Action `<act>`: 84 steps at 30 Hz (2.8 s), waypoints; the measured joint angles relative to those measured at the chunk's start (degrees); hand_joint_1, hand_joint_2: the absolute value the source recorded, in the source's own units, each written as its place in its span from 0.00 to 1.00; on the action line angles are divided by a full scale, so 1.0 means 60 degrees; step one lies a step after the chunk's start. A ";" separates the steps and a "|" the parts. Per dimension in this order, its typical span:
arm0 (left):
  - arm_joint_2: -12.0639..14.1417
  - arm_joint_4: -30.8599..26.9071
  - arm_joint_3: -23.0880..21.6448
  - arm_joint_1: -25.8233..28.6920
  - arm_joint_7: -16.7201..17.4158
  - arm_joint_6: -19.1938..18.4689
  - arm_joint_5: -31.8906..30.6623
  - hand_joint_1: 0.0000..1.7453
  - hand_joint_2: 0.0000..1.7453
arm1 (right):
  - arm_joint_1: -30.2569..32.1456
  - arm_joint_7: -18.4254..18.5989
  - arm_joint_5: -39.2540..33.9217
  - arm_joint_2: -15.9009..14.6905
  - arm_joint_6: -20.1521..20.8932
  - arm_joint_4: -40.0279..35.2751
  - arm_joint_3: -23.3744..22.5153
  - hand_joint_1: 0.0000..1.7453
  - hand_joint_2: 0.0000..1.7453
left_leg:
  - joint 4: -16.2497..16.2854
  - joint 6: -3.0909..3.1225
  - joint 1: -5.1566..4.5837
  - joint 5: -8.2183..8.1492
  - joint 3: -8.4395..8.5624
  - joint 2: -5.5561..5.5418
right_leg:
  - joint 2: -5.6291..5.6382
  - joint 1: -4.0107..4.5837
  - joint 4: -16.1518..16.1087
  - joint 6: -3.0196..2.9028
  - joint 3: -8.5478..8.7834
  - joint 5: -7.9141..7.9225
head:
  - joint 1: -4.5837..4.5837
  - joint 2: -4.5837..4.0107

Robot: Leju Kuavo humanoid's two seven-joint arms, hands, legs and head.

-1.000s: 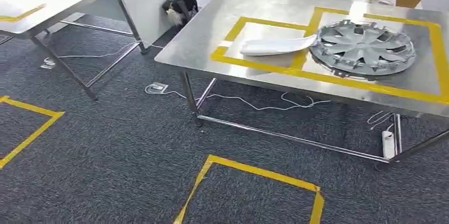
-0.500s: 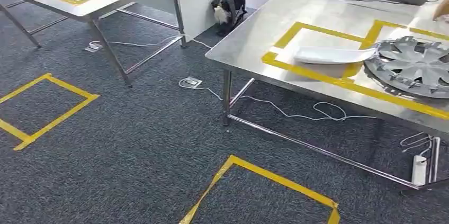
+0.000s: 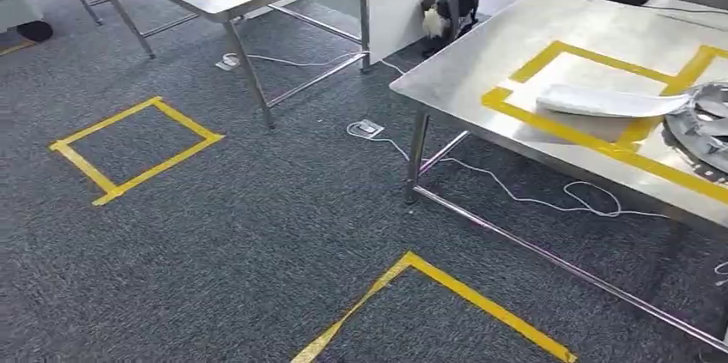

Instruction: Take the parts from the cabinet and place them on the table.

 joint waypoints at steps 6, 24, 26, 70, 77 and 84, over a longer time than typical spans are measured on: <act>0.0000 -0.0062 -0.0033 0.0021 -0.0018 0.0047 0.0485 0.00 0.00 | -0.0001 -0.0004 -0.0011 0.0000 -0.0058 -0.0022 -0.0004 0.00 0.00 | -0.1040 0.0007 0.0000 0.0324 0.0621 0.0351 | -0.0115 0.0002 0.0001 0.0046 0.0051 -0.0027 | -0.0007 0.0000; -0.0007 -0.0514 -0.0160 0.0116 -0.0029 0.0022 0.1296 0.00 0.00 | -0.0001 -0.0007 -0.0161 -0.0029 -0.0004 -0.0179 0.0015 0.00 0.00 | -0.1573 0.0148 -0.0043 0.0633 0.0628 -0.1315 | 0.1008 0.0029 -0.0004 0.0029 0.0023 0.0104 | 0.0084 0.0000; -0.0011 -0.0580 -0.0193 0.0164 0.0040 0.0022 0.1176 0.00 0.00 | 0.0007 -0.0015 -0.0208 -0.0033 0.0003 -0.0178 0.0004 0.00 0.00 | -0.0837 0.0094 -0.0073 -0.0001 0.0260 -0.0426 | 0.0780 0.0036 -0.0035 -0.0056 0.0013 0.0163 | 0.0000 0.0000; -0.0029 -0.2288 -0.1508 0.1393 0.1155 0.0011 -0.0452 0.00 0.00 | -0.0074 -0.0656 -0.0987 -0.0186 0.0080 -0.0175 0.0015 0.00 0.00 | -0.1489 0.0234 0.0136 0.0329 0.0793 0.0325 | -0.0533 0.0001 0.0008 0.0382 0.0277 -0.0149 | 0.0066 0.0000; -0.0026 -0.2284 -0.1494 0.1315 0.1140 0.0015 -0.0510 0.00 0.00 | -0.0030 -0.0601 -0.0969 -0.0186 0.0083 -0.0175 0.0018 0.00 0.00 | -0.1485 0.0399 0.0042 0.0381 0.0758 -0.0456 | 0.0617 0.0006 0.2777 0.0343 -0.1243 -0.1070 | 0.0120 0.0000; -0.0029 -0.2284 -0.1498 0.1320 0.1137 0.0015 -0.0514 0.00 0.00 | -0.0059 -0.0597 -0.0969 -0.0186 0.0084 -0.0175 0.0018 0.00 0.00 | -0.1552 0.0101 0.0098 0.0459 0.0699 -0.1258 | 0.1219 0.0063 0.0180 0.0146 -0.0070 0.0035 | 0.0109 0.0000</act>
